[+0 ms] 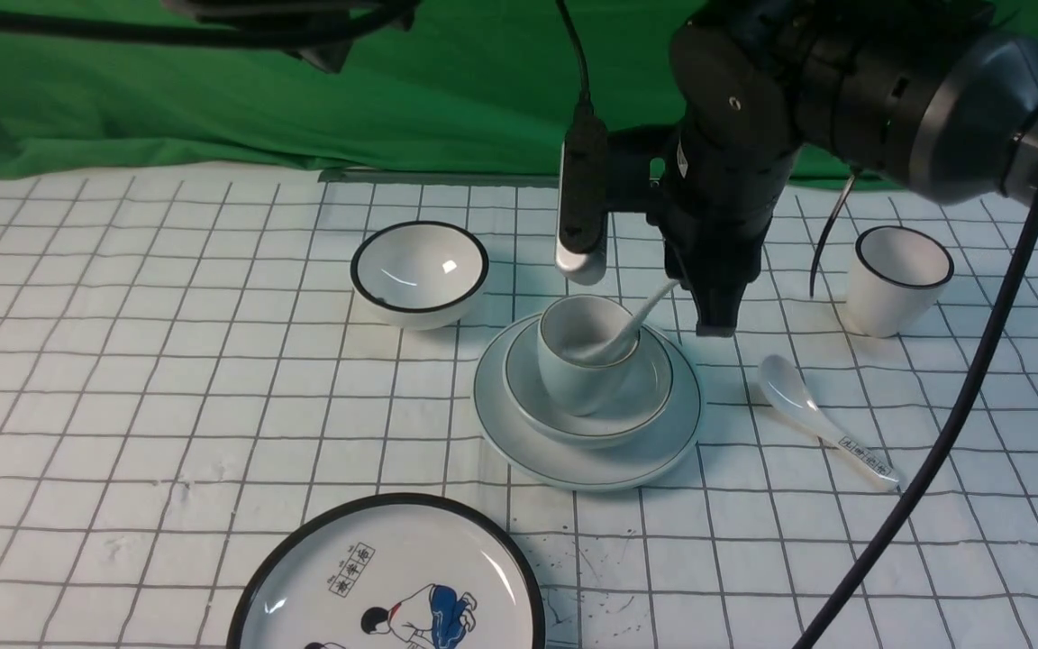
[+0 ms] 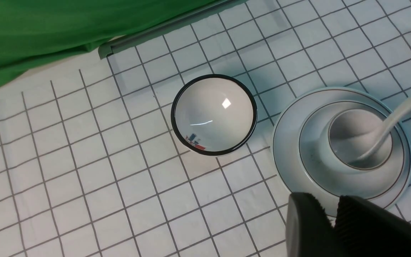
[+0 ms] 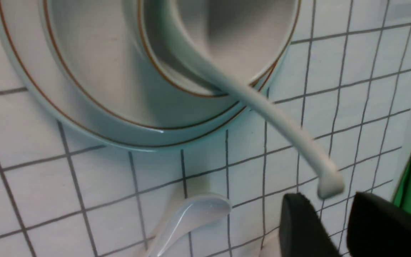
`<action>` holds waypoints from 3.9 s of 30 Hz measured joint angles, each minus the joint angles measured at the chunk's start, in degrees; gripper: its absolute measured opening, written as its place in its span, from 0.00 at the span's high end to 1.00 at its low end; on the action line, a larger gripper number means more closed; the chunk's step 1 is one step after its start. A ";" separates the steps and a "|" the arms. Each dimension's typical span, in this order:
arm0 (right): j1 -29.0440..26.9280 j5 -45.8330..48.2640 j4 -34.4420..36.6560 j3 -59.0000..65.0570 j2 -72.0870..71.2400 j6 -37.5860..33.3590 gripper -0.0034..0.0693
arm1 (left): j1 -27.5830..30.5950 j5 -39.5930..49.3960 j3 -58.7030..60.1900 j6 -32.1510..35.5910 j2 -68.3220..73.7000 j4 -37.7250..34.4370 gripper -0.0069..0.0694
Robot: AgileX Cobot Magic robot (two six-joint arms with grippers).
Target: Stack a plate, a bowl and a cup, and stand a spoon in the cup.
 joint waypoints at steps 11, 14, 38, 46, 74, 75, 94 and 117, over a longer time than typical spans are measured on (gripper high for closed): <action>1.32 5.69 -2.07 -4.43 -0.26 8.02 0.63 | 0.00 0.00 0.00 0.00 0.00 0.00 0.74; 2.06 9.78 -2.65 -9.32 -3.26 18.77 0.67 | 0.00 0.00 0.00 0.00 0.00 0.00 0.74; -1.48 -50.86 -3.86 77.38 -102.54 64.08 0.88 | 0.00 -28.73 67.52 -21.75 -65.75 2.19 0.74; -1.48 -70.48 -3.51 91.78 -112.30 64.99 0.87 | 0.00 -40.01 82.08 -24.14 -83.41 2.39 0.88; -1.48 -71.80 -3.21 91.83 -112.36 65.09 0.73 | 2.85 -42.96 83.34 -15.45 -84.23 -0.05 0.90; -1.48 -71.80 -3.21 91.83 -112.36 65.09 0.73 | 3.20 -42.96 83.42 -14.72 -84.22 -0.05 0.90; -1.48 -71.99 -3.15 91.83 -112.38 65.12 0.68 | 34.63 -57.57 104.64 13.48 -88.43 -20.02 0.90; -1.48 -72.09 -3.15 91.83 -112.38 65.12 0.63 | 34.10 -60.69 104.64 13.66 -88.43 -15.27 0.90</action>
